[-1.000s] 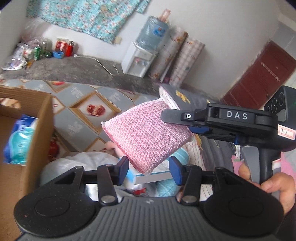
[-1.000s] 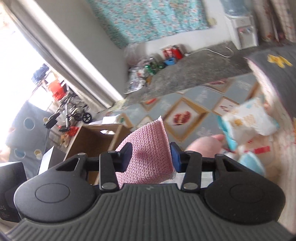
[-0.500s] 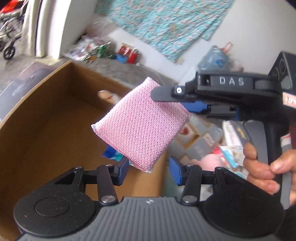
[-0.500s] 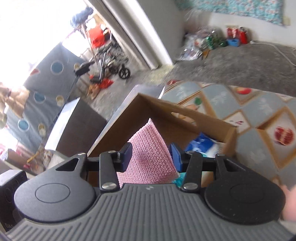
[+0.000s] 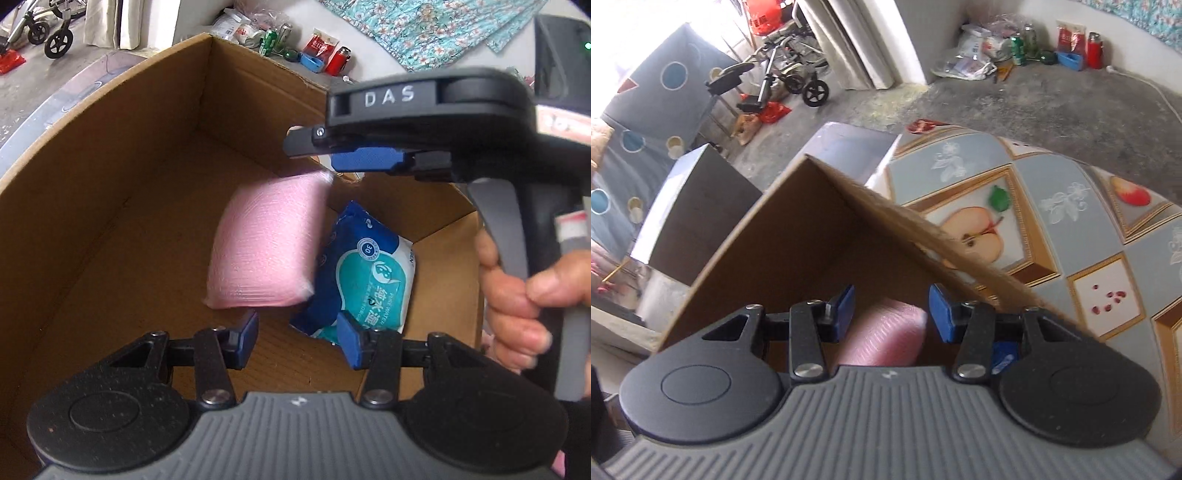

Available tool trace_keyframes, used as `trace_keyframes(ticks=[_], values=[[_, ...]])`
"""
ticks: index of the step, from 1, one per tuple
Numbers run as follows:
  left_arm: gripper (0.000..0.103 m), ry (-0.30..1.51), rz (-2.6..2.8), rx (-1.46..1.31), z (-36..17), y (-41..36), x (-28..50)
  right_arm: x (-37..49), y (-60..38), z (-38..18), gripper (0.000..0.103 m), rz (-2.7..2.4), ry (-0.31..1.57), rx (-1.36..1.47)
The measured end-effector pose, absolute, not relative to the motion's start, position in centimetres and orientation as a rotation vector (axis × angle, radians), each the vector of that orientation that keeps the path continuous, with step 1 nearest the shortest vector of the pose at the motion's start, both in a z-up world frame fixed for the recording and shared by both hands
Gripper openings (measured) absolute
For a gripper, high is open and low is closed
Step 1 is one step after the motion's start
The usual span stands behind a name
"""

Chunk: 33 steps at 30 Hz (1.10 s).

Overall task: Organize soft objects
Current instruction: 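Carry the pink sponge with the right gripper into the box and release, then grasp the white medicine box with the right gripper and lift it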

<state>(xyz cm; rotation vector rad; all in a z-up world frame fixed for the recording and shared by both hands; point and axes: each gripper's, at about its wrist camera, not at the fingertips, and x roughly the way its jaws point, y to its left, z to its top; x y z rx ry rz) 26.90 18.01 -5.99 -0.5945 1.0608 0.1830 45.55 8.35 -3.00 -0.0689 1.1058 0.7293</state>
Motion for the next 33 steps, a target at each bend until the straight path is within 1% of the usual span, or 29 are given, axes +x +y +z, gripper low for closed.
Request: trace_keyframes(ticks=[5,12,15,17,22,24,28,33], values=[[0.048,1.033,0.187,-0.579,-5.4,18.1,25.1,45.2,7.1,-2.3,0.044,0.712,1.058,-0.068],[0.048,0.965,0.183,-0.579,-3.6,18.3,22.9,42.9,4.1,2.5,0.044,0.713,0.969,0.002],[0.053,0.923,0.180,-0.544,-2.1,17.7,21.3,40.5,2.0,5.4,0.045,0.725,0.932,0.038],[0.054,0.894,0.167,-0.509,-0.9,16.9,20.1,38.4,0.2,7.3,0.047,0.724,0.910,0.059],[0.063,0.812,0.079,-0.428,2.0,13.6,17.3,32.4,-6.6,10.8,0.054,0.672,0.857,0.079],[0.064,0.790,0.028,-0.405,2.8,11.8,16.6,30.3,-9.8,11.4,0.057,0.631,0.843,0.085],[0.064,0.772,-0.084,-0.366,3.7,7.4,16.0,26.7,-16.7,11.4,0.057,0.530,0.840,0.108],[0.064,0.784,-0.194,-0.327,3.0,1.4,16.6,23.4,-24.7,8.9,0.057,0.412,0.888,0.163]])
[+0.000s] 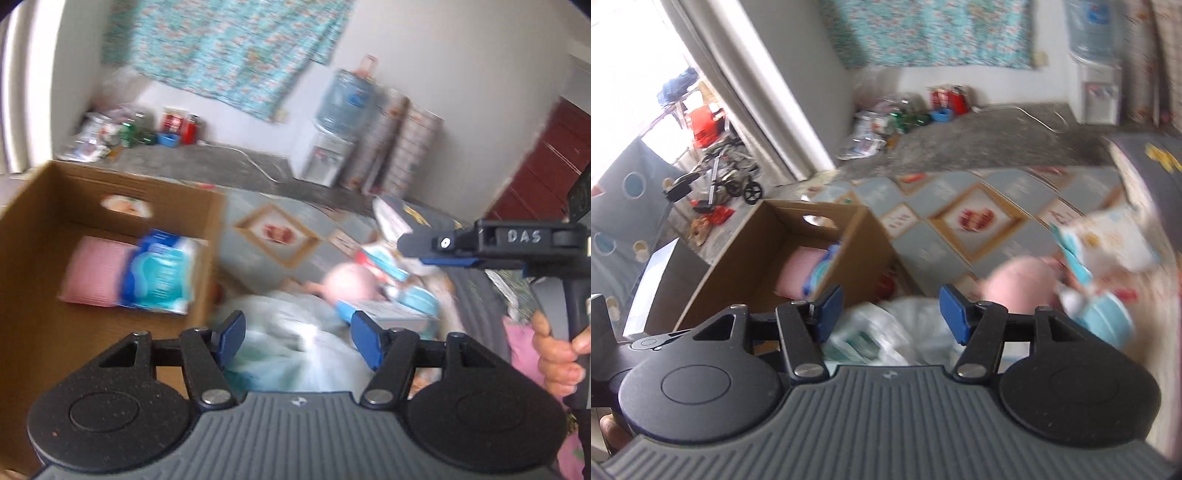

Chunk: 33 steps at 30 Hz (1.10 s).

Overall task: Organize soft objects
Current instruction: 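Grasp the white medicine box with the right gripper and lift it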

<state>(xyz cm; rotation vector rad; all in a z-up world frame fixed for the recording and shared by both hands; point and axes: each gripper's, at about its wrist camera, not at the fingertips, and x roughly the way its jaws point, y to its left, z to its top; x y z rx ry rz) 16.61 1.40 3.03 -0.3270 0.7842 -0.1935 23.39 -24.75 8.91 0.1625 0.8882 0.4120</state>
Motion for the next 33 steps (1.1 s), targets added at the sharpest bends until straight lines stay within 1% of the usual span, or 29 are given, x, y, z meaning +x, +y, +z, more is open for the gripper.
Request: trace_keyframes(ticks=[4,9,13,15,19,24,30,33], values=[[0.063,0.817,-0.239,-0.317,1.6,-2.5,18.1,22.6,-29.3,6.8,0.057,0.339,0.932,0.226],[0.060,0.833,-0.254,-0.231,0.2,-6.2,20.2,23.4,-32.9,4.4,0.058,0.291,0.983,0.336],[0.057,0.859,-0.196,-0.230,-0.3,-6.5,22.9,24.0,-34.0,2.4,0.058,0.298,1.022,0.489],[0.052,0.882,-0.145,-0.249,-0.6,-6.1,24.6,23.9,-34.3,1.4,0.057,0.301,1.037,0.537],[0.048,0.940,-0.117,-0.296,-1.0,-5.7,28.2,24.1,-34.8,-1.0,0.058,0.273,1.054,0.652],[0.048,1.063,-0.200,-0.293,-3.1,-7.7,32.5,24.5,-35.2,-3.9,0.057,0.235,1.062,0.819],[0.047,1.189,-0.206,-0.330,-6.3,-8.7,35.9,24.8,-34.6,-5.9,0.057,0.203,1.036,0.888],[0.046,1.220,-0.214,-0.327,-7.0,-9.1,36.6,24.9,-34.4,-6.8,0.053,0.187,1.024,0.912]])
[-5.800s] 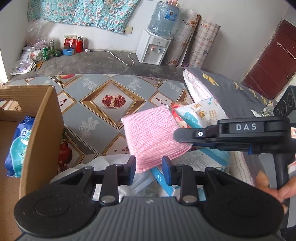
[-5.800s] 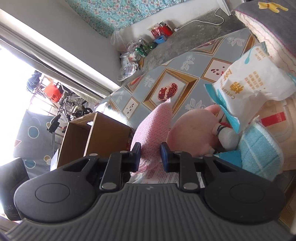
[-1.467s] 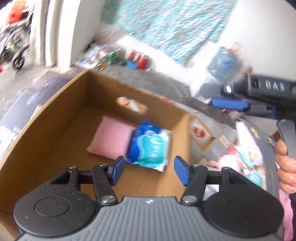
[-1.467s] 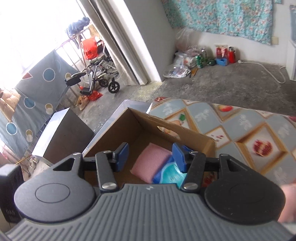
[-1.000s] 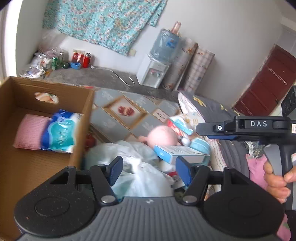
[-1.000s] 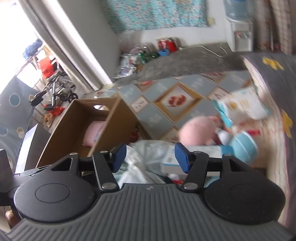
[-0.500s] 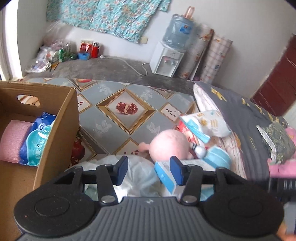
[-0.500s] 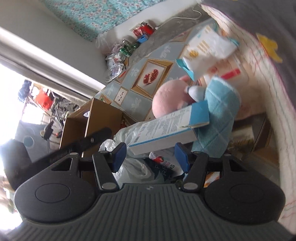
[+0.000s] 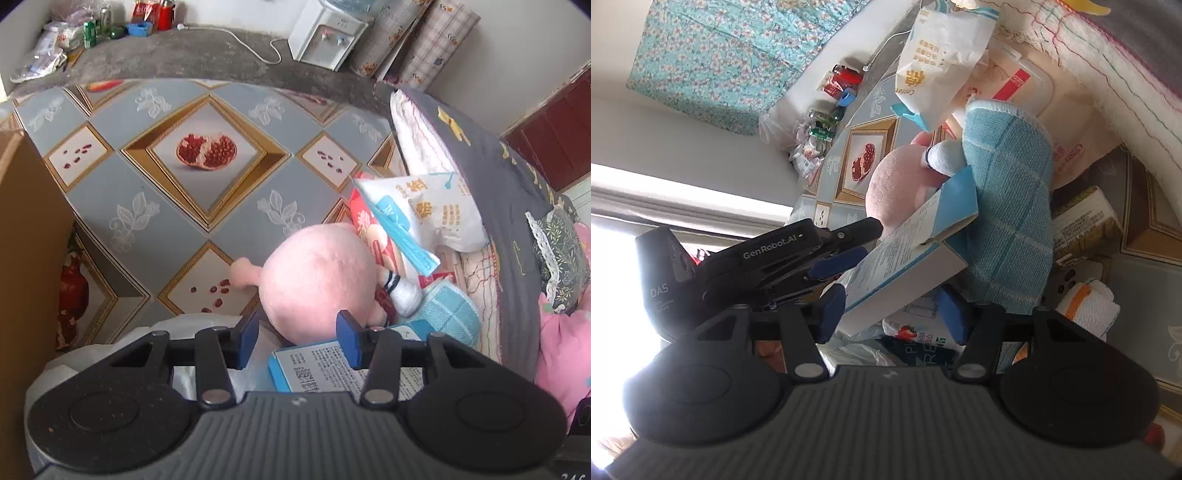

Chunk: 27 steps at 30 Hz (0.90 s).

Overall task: Organize soft objects
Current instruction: 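Grasp the white medicine box with the right gripper and lift it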

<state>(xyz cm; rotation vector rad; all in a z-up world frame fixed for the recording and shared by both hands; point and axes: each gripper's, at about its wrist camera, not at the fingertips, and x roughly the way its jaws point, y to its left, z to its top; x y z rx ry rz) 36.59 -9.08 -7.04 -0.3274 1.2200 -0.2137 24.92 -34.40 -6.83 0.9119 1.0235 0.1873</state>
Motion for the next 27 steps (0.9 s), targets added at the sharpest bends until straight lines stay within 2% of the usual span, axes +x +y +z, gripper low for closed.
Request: trace_keyframes(ticks=[5,11,19,27], values=[[0.042,1.254,-0.245,-0.380,-7.2,-8.8,36.5,25.1,-34.0,-8.0,0.036,0.199,1.001,0.951],[0.041,1.258,-0.295,-0.424,-6.4,-8.3,34.7,25.2,-34.4,-7.0,0.034,0.216,0.944,0.942],[0.042,1.241,-0.405,-0.417,-4.5,-8.4,30.8,23.9,-36.8,-7.6,0.025,0.226,0.921,0.987],[0.047,1.197,-0.495,-0.314,-4.0,-10.7,27.9,24.3,-37.9,-9.2,0.025,0.260,0.945,1.015]])
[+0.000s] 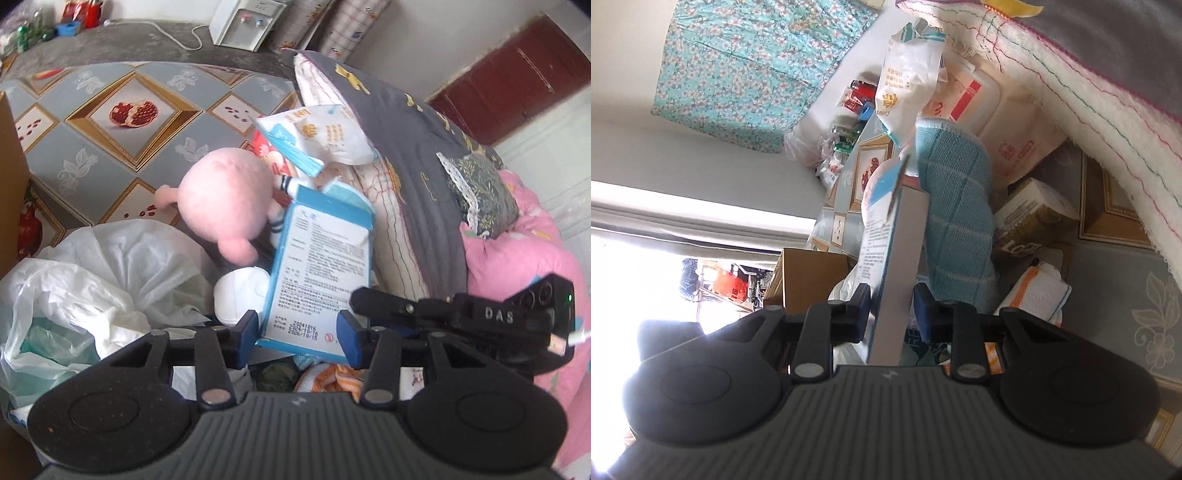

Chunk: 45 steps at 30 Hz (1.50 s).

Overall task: Organize soft objects
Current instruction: 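Grasp the white medicine box with the right gripper and lift it, then lower the medicine box with the right gripper into the cardboard box and open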

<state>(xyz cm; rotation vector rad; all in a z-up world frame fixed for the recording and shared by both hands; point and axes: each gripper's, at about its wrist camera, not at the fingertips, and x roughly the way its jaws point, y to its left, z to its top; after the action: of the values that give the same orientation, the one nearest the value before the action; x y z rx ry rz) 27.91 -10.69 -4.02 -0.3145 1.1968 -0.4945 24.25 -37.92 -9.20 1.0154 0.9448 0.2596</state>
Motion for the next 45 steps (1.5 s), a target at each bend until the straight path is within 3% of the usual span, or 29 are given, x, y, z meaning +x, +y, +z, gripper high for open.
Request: trace_keyframes(ticks=[7,18,29,45], values=[[0.047,1.176,-0.505,-0.299,-3.8,-11.4,26.9,23.4,-39.2,-8.9,0.024,0.254,0.910,0.969],[0.047,1.035,-0.480,-0.315,1.5,-8.3,22.7,21.4,-35.9,-2.6,0.024,0.334,0.842,0.857],[0.047,0.842,-0.260,-0.373,6.5,5.1,18.0,25.9,-21.8,2.5,0.024,0.570,0.870,0.732],[0.047,0.914,0.142,-0.429,1.0,23.8,22.3,35.9,1.8,-3.7,0.024,0.601,1.202,0.707]])
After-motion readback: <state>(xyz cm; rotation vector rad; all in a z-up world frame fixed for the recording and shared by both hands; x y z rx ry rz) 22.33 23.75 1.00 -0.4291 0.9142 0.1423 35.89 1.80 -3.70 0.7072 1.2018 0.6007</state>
